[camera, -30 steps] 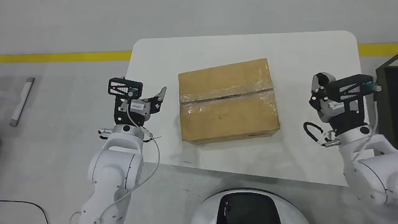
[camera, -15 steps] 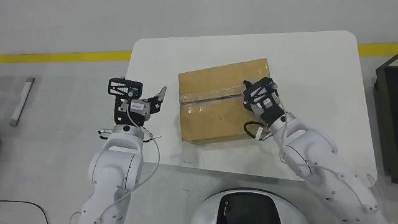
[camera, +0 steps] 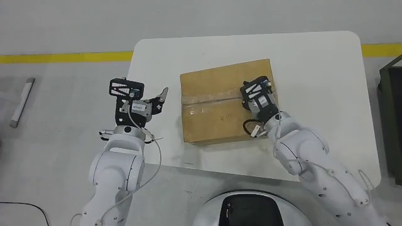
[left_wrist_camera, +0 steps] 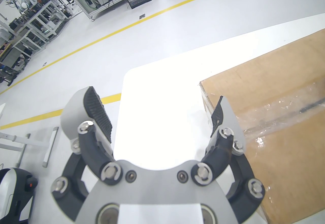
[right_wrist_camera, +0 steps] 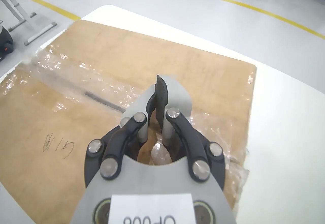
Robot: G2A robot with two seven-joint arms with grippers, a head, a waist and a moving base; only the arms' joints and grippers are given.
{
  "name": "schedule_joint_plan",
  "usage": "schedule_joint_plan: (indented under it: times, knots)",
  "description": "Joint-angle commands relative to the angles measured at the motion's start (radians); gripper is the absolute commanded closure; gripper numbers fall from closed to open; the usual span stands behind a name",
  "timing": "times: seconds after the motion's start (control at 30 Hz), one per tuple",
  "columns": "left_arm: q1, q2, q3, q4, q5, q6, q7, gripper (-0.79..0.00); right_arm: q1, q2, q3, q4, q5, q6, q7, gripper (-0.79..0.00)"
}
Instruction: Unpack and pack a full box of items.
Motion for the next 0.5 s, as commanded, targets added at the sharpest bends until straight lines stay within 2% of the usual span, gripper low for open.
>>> schedule_joint_plan:
  times: [0.0,0.17,0.47]
  knots:
    - [0.0,0.0,0.0,0.0,0.0,0.0,0.0,-0.785,-0.011,0.001,0.03,-0.045,-0.004,0.026,0.005,0.0]
    - [0.0,0.0,0.0,0.0,0.0,0.0,0.0,-0.785,-0.074,0.011,0.139,-0.145,-0.032,0.061,0.042,0.0]
    - [0.0,0.0,0.0,0.0,0.0,0.0,0.0,-0.785,-0.283,0.031,0.389,-0.334,-0.057,0.066,0.073,0.0]
